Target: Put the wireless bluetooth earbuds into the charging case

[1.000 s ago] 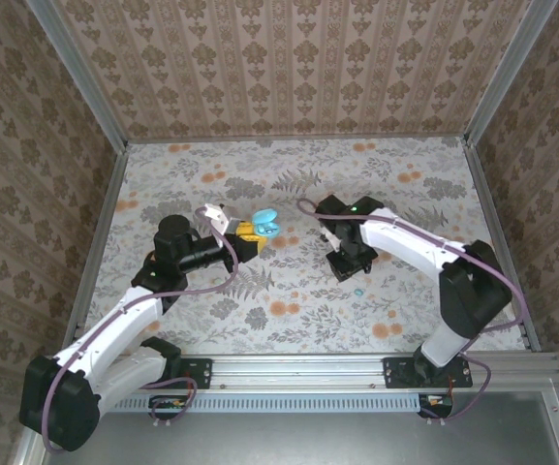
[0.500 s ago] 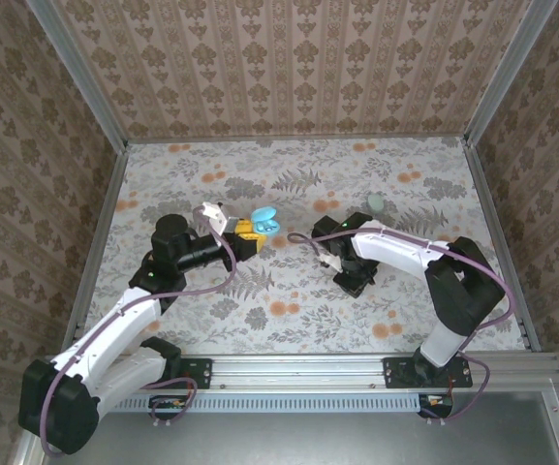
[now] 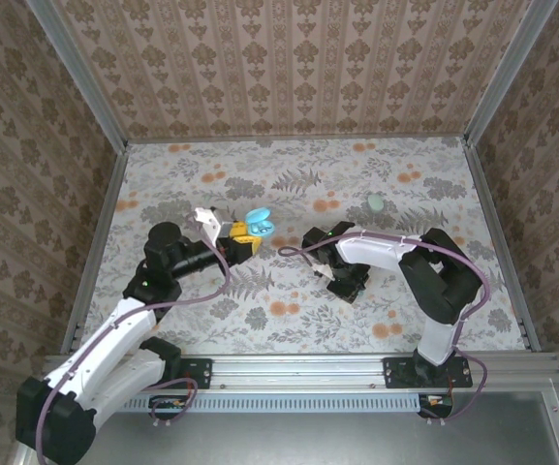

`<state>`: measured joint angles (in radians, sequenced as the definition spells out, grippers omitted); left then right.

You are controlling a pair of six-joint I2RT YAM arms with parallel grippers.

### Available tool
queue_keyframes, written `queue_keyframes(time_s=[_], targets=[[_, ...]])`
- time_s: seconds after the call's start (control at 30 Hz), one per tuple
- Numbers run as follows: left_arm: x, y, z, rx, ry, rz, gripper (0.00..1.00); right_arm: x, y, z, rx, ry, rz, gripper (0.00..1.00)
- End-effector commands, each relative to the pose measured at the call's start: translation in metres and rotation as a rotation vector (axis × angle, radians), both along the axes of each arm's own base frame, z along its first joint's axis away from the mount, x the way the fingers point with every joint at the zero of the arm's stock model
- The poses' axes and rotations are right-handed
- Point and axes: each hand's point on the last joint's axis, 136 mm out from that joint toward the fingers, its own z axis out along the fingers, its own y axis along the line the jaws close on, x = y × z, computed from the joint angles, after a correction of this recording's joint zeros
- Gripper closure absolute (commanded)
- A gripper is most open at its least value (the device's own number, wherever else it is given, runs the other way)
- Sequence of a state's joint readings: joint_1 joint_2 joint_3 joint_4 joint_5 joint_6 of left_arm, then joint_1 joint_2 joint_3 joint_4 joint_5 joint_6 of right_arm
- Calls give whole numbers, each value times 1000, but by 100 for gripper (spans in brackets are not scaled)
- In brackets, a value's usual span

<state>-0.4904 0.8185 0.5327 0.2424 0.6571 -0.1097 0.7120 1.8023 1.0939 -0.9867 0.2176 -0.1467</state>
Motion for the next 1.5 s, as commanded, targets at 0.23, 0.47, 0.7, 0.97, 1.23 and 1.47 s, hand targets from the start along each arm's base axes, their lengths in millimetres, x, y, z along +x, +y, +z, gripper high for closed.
queue_keyframes(time_s=[0.23,0.47,0.7,0.97,1.23,1.47], targets=[[-3,1,0,1,3,2,89,-1,-14,-8,-90,0,21,68],[-3,1,-1,5,1,1,89,0,-17,-13,-120,10,21,72],[-3,1,-1,8,2,1,89,5,-19,-8,-129,-19,-12,83],[-3,1,0,7,2,1,89,19,-18,9,-70,-70,-131,86],[0,-1,-1,13,5,1,89,45,20,14,108,-73,-386,86],[0,-2,-4,19,9,-2,89,59,44,-7,160,-9,-641,84]])
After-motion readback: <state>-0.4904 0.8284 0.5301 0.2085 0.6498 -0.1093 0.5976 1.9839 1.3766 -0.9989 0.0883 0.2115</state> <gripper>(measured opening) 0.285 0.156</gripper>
